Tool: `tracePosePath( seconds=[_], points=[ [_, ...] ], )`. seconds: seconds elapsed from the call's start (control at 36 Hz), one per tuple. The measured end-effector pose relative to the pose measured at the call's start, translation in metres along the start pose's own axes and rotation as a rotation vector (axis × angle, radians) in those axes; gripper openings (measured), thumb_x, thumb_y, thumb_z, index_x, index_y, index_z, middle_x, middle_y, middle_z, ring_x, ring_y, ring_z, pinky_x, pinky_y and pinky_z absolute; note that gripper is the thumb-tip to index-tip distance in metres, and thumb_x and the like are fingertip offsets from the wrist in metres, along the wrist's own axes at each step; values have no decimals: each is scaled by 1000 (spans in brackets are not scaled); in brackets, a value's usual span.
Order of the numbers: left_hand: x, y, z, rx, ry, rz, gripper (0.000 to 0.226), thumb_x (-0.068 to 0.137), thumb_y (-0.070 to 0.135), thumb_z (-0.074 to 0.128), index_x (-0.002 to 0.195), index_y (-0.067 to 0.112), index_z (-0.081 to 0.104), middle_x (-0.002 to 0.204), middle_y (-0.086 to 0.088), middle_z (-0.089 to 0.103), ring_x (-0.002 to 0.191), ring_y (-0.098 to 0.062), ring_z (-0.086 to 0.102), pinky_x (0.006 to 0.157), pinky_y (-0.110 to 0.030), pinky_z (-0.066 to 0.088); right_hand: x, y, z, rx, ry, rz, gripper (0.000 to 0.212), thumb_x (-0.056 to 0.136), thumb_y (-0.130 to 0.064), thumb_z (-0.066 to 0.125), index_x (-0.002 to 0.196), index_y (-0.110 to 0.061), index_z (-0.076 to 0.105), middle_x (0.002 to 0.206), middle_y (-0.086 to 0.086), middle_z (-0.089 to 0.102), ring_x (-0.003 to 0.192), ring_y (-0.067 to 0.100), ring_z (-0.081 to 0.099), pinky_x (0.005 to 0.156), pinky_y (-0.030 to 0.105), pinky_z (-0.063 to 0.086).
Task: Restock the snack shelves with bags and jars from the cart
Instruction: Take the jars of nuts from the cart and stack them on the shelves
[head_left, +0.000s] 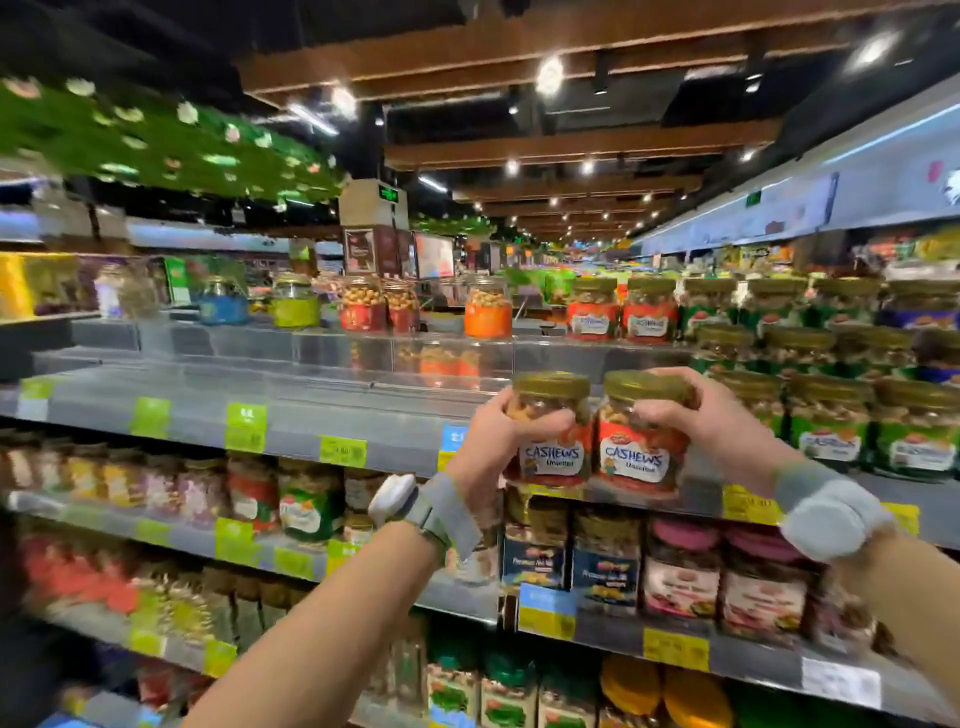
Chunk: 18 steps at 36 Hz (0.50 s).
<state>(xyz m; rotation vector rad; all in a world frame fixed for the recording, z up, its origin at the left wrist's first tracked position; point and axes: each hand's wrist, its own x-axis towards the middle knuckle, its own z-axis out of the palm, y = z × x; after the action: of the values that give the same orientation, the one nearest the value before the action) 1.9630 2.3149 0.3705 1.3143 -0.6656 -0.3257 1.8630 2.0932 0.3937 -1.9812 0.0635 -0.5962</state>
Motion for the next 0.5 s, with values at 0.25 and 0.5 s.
tracePosePath(
  seconds=[0.25,0.5],
  points=[
    [90,-3,-9,22,24,78,59,63,16,88,117,14,66,110,-7,76,99,-29,73,87,-46,60,98,-22,-51,-583,14,-31,87,66,-37,91,135,-31,40,120,-4,54,102,15,58,69,21,51],
    [146,-4,-5,48,-23,105,63,63,16,91,121,18,65,111,-4,76,103,-27,73,90,-45,58,163,-3,-72,-823,10,-18,84,69,-40,87,140,-23,45,127,0,54,107,20,55,92,33,48]
  ],
)
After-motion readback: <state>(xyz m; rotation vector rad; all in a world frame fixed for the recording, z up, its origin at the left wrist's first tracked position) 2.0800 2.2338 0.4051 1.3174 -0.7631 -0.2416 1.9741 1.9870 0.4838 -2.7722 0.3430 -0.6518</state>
